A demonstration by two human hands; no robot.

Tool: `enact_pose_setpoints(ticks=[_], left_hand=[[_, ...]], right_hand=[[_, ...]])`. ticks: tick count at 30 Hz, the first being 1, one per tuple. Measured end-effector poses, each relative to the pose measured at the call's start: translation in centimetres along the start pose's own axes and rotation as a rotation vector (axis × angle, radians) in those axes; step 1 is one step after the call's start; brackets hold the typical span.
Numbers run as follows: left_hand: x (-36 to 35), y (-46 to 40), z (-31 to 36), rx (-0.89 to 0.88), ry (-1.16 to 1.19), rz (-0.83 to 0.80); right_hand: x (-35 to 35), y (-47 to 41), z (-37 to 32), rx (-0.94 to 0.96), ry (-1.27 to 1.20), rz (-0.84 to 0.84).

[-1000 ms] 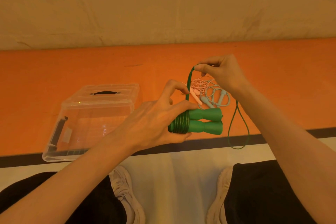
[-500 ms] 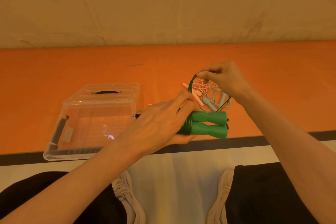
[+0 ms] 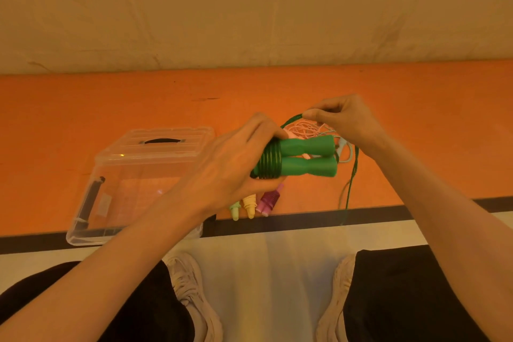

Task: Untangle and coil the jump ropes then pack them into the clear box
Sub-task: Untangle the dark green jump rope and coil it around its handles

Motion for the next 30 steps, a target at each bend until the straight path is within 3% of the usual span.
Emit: enact_pose_setpoints(ticks=[4,14,21,25,30], left_hand=[[1.4,0.1,-1.0,0.025,-0.033,0.091],[1.4,0.2,-2.4,0.155,-0.002,0.156],[0.7,0.8,-2.8,0.172,-0.102,0.101],[0.5,0.8,-2.5,0.174,-0.121,0.092],[0.6,0.8,-2.7,0.214,-0.057,0.112]], right_hand=[[0.4,-0.1,0.6,0.011,0.07,-0.126],[-1.3,1.1,1.5,-0.02,0.35,-0.149],[-3.7,3.1,4.5,-0.073,0.604,-0.282],[-4.8,4.9,5.6,-0.053,0.589,-0.301],[-4.5,6.1,6.6,-0.155,0.366,-0.361]])
Point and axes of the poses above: each hand's wrist, its own y-axis away from the middle knuckle, its own x-axis out of the back of the hand, z = x × y, the point moved 8 cm from there along -y, towards the middle knuckle, and after that the axes turned 14 degrees about -x, right-handed, at the moved point
